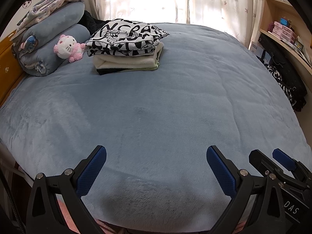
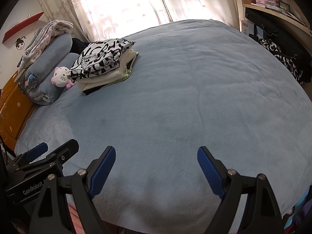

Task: Fold large clothes

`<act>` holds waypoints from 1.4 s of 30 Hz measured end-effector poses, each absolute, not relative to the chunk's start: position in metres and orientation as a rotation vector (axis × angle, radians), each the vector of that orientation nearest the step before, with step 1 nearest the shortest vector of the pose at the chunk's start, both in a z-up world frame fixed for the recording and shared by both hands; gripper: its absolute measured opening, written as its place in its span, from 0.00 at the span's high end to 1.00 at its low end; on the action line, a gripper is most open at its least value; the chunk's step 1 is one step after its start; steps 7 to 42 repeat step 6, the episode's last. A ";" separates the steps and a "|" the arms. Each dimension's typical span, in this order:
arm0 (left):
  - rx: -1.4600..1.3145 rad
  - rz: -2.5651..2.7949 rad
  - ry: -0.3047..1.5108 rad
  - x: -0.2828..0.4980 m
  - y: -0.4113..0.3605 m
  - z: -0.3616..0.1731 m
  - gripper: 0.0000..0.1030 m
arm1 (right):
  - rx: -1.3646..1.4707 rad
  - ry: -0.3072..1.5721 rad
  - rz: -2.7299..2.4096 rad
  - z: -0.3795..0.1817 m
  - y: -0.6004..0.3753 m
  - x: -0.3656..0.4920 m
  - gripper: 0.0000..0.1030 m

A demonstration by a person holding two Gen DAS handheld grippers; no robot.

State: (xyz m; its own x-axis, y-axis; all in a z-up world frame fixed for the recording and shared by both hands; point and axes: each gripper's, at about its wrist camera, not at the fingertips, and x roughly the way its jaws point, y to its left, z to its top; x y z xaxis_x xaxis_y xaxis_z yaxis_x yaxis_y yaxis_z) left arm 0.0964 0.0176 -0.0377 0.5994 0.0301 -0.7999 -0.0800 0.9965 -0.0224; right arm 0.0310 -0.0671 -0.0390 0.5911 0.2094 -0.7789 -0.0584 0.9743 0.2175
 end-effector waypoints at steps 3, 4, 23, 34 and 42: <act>-0.058 0.066 0.928 0.095 0.018 -0.037 0.02 | 0.176 0.927 0.157 -0.039 -0.068 0.031 0.16; -0.059 0.067 0.930 0.095 0.018 -0.037 0.02 | 0.176 0.927 0.156 -0.039 -0.066 0.031 0.16; -0.060 0.067 0.932 0.094 0.019 -0.037 0.02 | 0.176 0.927 0.155 -0.039 -0.065 0.030 0.16; -0.060 0.067 0.932 0.094 0.019 -0.037 0.02 | 0.176 0.927 0.155 -0.039 -0.065 0.030 0.16; -0.060 0.067 0.932 0.094 0.019 -0.037 0.02 | 0.176 0.927 0.155 -0.039 -0.065 0.030 0.16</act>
